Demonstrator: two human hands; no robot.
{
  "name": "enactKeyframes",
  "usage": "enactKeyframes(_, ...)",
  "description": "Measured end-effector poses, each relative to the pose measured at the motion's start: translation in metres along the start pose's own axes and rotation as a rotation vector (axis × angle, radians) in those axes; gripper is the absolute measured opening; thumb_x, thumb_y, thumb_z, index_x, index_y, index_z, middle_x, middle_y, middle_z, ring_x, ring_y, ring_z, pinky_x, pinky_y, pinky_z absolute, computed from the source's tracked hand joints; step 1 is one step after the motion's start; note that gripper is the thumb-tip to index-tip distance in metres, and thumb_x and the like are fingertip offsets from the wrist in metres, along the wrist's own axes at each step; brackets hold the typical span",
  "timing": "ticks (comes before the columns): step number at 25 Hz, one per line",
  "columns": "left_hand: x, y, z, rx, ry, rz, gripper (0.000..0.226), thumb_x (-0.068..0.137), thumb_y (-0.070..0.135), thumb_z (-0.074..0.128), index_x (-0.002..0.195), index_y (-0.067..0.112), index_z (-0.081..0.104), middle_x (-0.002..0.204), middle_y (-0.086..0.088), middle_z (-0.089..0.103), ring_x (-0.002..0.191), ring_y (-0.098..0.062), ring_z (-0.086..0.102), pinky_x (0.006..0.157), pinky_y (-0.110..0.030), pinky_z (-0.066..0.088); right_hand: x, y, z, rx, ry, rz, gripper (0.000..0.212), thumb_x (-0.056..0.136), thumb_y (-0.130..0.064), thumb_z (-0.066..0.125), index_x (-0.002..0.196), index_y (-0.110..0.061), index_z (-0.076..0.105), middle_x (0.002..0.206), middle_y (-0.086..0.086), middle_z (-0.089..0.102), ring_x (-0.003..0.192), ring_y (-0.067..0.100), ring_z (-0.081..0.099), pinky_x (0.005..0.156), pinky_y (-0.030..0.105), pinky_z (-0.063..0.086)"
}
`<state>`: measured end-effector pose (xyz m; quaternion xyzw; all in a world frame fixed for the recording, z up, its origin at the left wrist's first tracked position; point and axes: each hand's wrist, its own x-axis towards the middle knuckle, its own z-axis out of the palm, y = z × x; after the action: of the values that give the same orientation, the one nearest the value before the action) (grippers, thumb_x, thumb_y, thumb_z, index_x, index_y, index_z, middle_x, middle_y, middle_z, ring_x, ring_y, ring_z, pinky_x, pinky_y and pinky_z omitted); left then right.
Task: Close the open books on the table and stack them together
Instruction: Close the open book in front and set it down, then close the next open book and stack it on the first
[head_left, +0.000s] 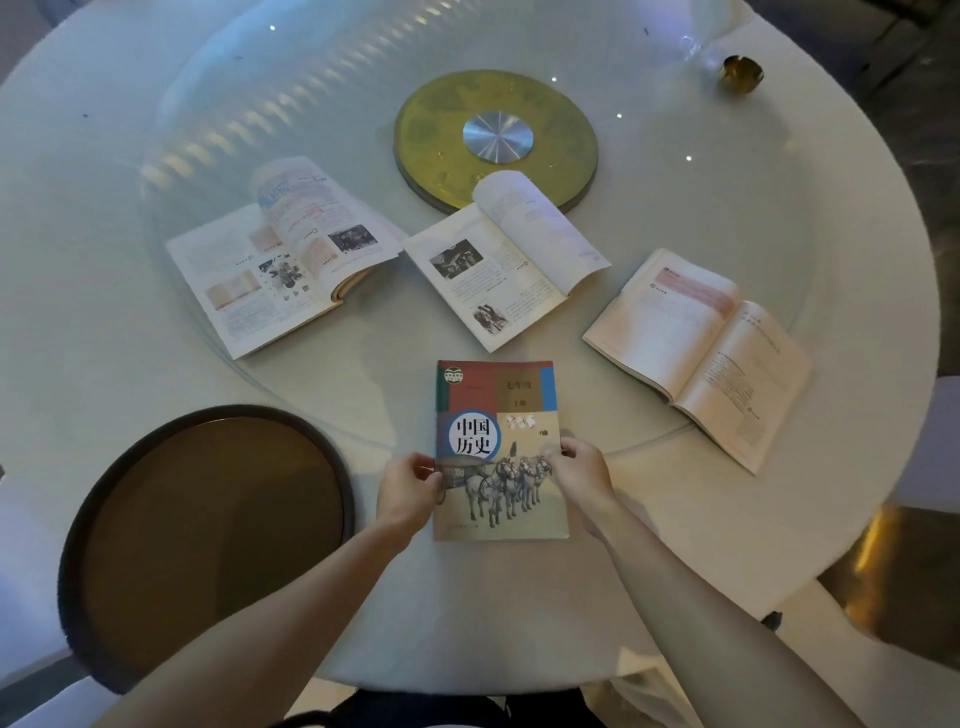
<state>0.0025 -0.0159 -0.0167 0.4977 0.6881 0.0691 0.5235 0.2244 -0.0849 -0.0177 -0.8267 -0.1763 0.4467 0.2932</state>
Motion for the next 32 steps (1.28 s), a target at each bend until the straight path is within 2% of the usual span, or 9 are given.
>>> enactKeyframes(3, 0.002, -0.001, 0.0, 0.101, -0.002, 0.065, 0.027, 0.089, 0.013, 0.061, 0.117, 0.014, 0.064, 0.101, -0.003, 0.072, 0.083, -0.018, 0.069, 0.069, -0.034, 0.059, -0.001, 0.004, -0.001, -0.027, -0.007, -0.019, 0.042, 0.086, -0.035, 0.058, 0.091, 0.004, 0.07, 0.094, 0.025, 0.073, 0.082, 0.041, 0.067, 0.067, 0.034, 0.039)
enactKeyframes(7, -0.005, 0.025, 0.007, 0.22, 0.09, 0.298, 0.039, 0.091, 0.024, 0.066, 0.128, 0.018, 0.056, 0.116, -0.002, 0.055, 0.102, -0.02, 0.062, 0.081, -0.036, 0.058, -0.01, 0.0, -0.031, 0.097, 0.03, 0.027, 0.02, 0.089, -0.017, 0.06, 0.07, -0.016, 0.065, 0.072, 0.002, 0.06, 0.068, 0.02, 0.05, 0.067, 0.035, 0.038)
enactKeyframes(10, -0.006, 0.069, 0.029, 0.217, -0.036, 0.432, 0.029, 0.092, 0.023, 0.067, 0.12, 0.017, 0.064, 0.113, -0.002, 0.059, 0.099, -0.017, 0.063, 0.082, -0.028, 0.052, -0.009, 0.003, -0.075, 0.203, 0.131, 0.026, 0.017, 0.094, -0.006, 0.057, 0.08, -0.009, 0.066, 0.08, 0.009, 0.06, 0.073, 0.022, 0.053, 0.065, 0.036, 0.042)
enactKeyframes(14, 0.005, 0.132, 0.077, 0.326, -0.176, 0.463, 0.047, 0.089, 0.037, 0.071, 0.13, 0.015, 0.064, 0.121, -0.005, 0.067, 0.105, -0.018, 0.066, 0.089, -0.03, 0.054, 0.012, 0.015, -0.147, 0.302, 0.27, 0.07, 0.014, 0.094, -0.008, 0.059, 0.102, -0.003, 0.069, 0.087, 0.012, 0.063, 0.072, 0.02, 0.057, 0.065, 0.034, 0.049)
enactKeyframes(17, 0.012, 0.174, 0.116, 0.335, -0.244, 0.419, 0.055, 0.087, 0.04, 0.072, 0.134, 0.014, 0.061, 0.129, -0.007, 0.064, 0.11, -0.02, 0.063, 0.076, -0.024, 0.058, 0.031, 0.028, -0.195, 0.372, 0.353, 0.106, 0.01, 0.09, -0.016, 0.069, 0.099, -0.012, 0.066, 0.093, 0.01, 0.063, 0.073, 0.018, 0.055, 0.069, 0.033, 0.048)
enactKeyframes(21, 0.025, 0.216, 0.167, 0.333, -0.228, 0.38, 0.064, 0.088, 0.041, 0.071, 0.143, 0.014, 0.053, 0.141, -0.01, 0.057, 0.126, -0.025, 0.056, 0.103, -0.039, 0.048, 0.056, 0.048, -0.249, 0.434, 0.374, 0.159, 0.038, 0.092, -0.022, 0.074, 0.124, -0.006, 0.061, 0.11, 0.006, 0.064, 0.082, 0.015, 0.058, 0.068, 0.023, 0.048)
enactKeyframes(25, 0.044, 0.246, 0.209, 0.278, -0.21, 0.312, 0.069, 0.091, 0.039, 0.067, 0.149, 0.015, 0.04, 0.151, -0.009, 0.045, 0.131, -0.027, 0.051, 0.105, -0.035, 0.042, 0.09, 0.066, -0.285, 0.531, 0.353, 0.23, 0.065, 0.086, -0.032, 0.082, 0.135, 0.0, 0.055, 0.129, 0.009, 0.067, 0.098, 0.02, 0.067, 0.068, 0.022, 0.05)
enactKeyframes(29, 0.068, 0.265, 0.234, 0.322, -0.136, 0.265, 0.075, 0.087, 0.037, 0.069, 0.151, 0.014, 0.037, 0.153, -0.01, 0.043, 0.136, -0.03, 0.047, 0.108, -0.039, 0.04, 0.119, 0.074, -0.301, 0.54, 0.379, 0.299, 0.06, 0.087, -0.034, 0.079, 0.132, 0.002, 0.062, 0.126, 0.013, 0.07, 0.115, 0.029, 0.069, 0.073, 0.024, 0.05)
enactKeyframes(32, 0.082, 0.27, 0.243, 0.499, -0.033, 0.222, 0.085, 0.076, 0.048, 0.07, 0.146, 0.011, 0.039, 0.147, -0.018, 0.042, 0.133, -0.036, 0.043, 0.109, -0.049, 0.041, 0.135, 0.075, -0.303, 0.527, 0.428, 0.39, 0.049, 0.082, -0.03, 0.078, 0.121, -0.001, 0.071, 0.117, 0.016, 0.072, 0.107, 0.034, 0.071, 0.074, 0.032, 0.053)
